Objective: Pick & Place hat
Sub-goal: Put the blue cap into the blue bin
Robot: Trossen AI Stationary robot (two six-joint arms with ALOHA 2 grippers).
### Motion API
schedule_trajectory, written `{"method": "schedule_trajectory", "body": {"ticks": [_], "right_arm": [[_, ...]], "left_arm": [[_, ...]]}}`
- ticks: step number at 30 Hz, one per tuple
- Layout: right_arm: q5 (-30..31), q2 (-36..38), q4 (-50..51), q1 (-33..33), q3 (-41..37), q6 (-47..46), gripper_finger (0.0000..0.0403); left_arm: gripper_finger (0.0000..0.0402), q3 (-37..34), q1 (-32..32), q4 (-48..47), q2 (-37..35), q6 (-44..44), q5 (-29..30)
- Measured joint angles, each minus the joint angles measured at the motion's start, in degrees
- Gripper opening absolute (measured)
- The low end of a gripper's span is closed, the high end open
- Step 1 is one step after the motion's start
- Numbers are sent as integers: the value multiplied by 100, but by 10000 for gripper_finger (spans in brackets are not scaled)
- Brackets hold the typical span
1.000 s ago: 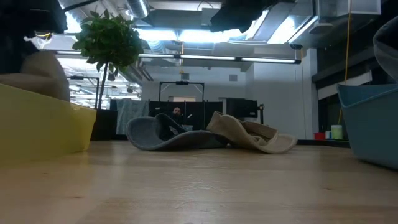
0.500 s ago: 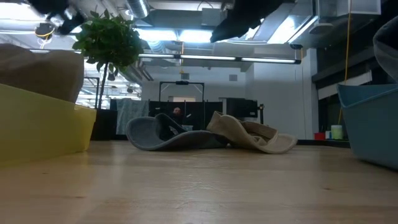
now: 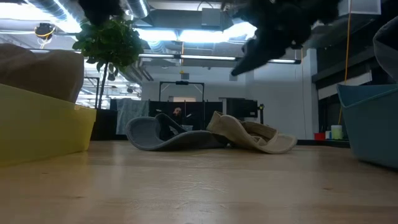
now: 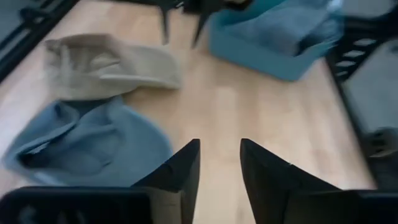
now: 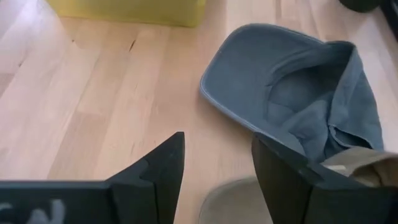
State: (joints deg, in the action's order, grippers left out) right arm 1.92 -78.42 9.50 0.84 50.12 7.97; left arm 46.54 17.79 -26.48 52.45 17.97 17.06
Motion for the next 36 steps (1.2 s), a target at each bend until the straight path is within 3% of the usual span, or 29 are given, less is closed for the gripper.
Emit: {"method": "schedule_trajectory", "body": {"ticks": [9, 18, 27, 36], "right_arm": [[161, 1104, -1234, -2, -1455, 75, 186], [957, 1450, -1333, -17, -1656, -459, 186], [1003, 1354, -1386, -17, -1645, -491, 186], [1007, 1341, -1434, -17, -1645, -629, 186]], "left_arm": [[143, 0, -1183, 831, 1151, -576, -59], [134, 61, -2000, 1873, 2265, -940, -208], [124, 695, -1995, 1593, 3009, -1758, -331], [125, 1286, -1668, 1531, 3837, -1721, -462]]}}
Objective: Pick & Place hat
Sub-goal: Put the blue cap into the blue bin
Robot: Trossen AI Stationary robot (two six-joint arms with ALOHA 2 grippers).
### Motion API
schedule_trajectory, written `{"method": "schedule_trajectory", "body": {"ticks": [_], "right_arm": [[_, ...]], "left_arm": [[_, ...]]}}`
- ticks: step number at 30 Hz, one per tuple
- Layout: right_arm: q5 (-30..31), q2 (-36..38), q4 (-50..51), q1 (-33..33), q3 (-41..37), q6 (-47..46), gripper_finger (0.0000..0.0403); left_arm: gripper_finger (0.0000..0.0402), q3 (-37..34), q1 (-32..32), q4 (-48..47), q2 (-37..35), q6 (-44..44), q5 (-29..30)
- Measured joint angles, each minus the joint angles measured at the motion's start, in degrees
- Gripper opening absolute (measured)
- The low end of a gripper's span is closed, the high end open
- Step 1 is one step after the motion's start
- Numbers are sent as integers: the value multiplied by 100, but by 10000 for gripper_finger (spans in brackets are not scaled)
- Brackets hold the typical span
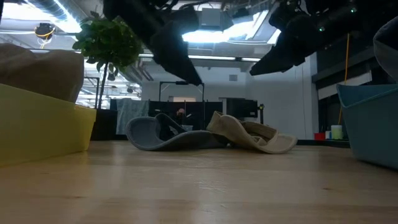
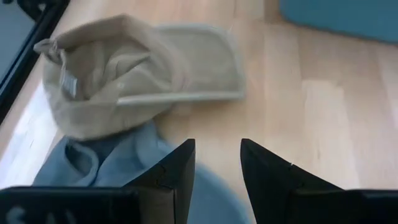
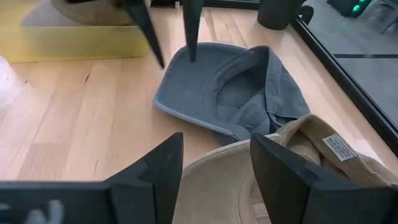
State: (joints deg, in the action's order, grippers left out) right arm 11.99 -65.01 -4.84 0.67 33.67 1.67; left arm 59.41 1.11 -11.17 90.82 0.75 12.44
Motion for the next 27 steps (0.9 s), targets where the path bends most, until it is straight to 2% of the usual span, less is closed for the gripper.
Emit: {"method": "schedule_trajectory", "body": {"ticks": [4, 11, 14, 21, 27], "right_arm": [[-2, 0, 16, 0, 0, -53, 186], [-94, 0, 163, 13, 0, -293, 186], [-151, 0, 334, 13, 0, -435, 186], [-164, 0, 672, 26, 0, -583, 186], [-153, -2, 720, 28, 0, -344, 186]], "left_arm": [[125, 497, 167, -457, 293, 302, 334], [129, 1800, 440, -2224, 934, 849, 1159], [137, 2281, 503, -2631, 1219, 1040, 1414], [166, 2959, 528, -3115, 1827, 1711, 1330], [189, 3076, 488, -3569, 2144, 1755, 1471]]}}
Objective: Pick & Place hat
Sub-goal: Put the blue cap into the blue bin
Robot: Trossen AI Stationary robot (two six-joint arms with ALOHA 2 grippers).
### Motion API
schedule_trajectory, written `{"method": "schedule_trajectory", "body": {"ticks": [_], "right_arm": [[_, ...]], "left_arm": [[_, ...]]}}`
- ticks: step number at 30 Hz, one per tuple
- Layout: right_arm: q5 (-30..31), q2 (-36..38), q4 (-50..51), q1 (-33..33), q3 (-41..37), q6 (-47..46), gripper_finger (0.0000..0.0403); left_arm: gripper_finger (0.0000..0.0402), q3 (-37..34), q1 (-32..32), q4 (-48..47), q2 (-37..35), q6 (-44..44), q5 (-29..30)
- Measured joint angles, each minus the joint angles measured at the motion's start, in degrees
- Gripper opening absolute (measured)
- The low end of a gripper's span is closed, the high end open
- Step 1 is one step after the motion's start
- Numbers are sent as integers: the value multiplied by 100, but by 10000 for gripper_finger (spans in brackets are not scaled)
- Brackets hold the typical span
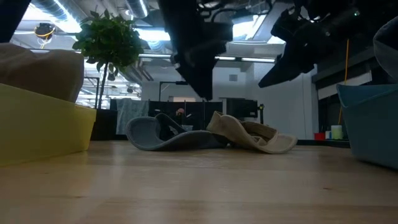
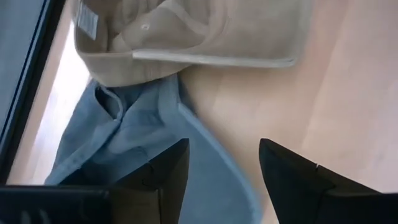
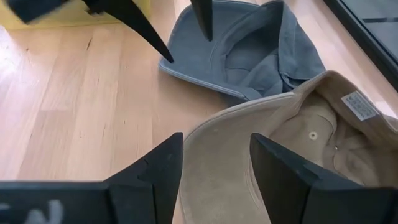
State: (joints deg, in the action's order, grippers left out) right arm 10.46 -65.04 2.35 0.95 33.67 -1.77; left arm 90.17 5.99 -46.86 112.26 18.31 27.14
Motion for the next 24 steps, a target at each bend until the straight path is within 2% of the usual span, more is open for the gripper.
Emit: {"method": "schedule_trajectory", "body": {"ticks": [15, 20, 24], "right_arm": [[2, 0, -179, 0, 0, 76, 186], [4, 0, -374, -2, 0, 275, 186], [1, 0, -444, -2, 0, 379, 186]], "left_arm": [[196, 1, -50, -172, 312, 500, -209], [196, -48, -87, -128, 425, 590, -12], [196, -46, -151, -109, 498, 862, -166]]}}
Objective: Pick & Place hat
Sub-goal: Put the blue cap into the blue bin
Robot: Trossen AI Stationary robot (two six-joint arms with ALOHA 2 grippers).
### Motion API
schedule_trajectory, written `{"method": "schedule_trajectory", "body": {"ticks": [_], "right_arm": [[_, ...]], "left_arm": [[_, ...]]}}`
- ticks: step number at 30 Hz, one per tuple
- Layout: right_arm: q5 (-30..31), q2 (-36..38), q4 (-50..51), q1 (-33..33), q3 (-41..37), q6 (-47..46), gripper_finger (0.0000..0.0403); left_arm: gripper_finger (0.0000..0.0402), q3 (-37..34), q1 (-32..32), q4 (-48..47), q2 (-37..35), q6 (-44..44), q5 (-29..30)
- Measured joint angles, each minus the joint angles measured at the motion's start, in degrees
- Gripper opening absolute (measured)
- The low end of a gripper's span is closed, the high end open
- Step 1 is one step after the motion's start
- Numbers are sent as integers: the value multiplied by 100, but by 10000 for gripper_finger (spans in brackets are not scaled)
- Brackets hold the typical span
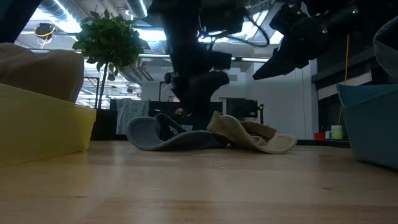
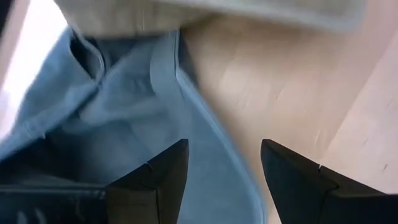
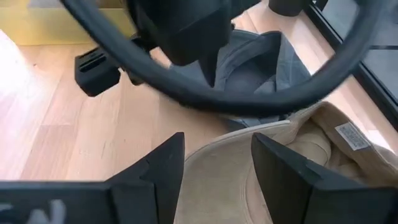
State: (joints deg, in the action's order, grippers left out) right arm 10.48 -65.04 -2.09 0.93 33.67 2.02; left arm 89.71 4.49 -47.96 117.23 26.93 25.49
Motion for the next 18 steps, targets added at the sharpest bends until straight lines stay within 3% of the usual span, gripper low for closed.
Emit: {"method": "schedule_trajectory", "body": {"ticks": [9, 14, 18], "right_arm": [[41, 0, 25, 0, 0, 42, 186], [51, 0, 37, -2, 0, 63, 186], [51, 0, 45, -2, 0, 61, 186]], "left_arm": [[196, 2, -46, 98, 399, 141, -99], [194, 2, -81, 45, 571, 137, 194], [160, 2, -98, -21, 559, -92, 268]]}}
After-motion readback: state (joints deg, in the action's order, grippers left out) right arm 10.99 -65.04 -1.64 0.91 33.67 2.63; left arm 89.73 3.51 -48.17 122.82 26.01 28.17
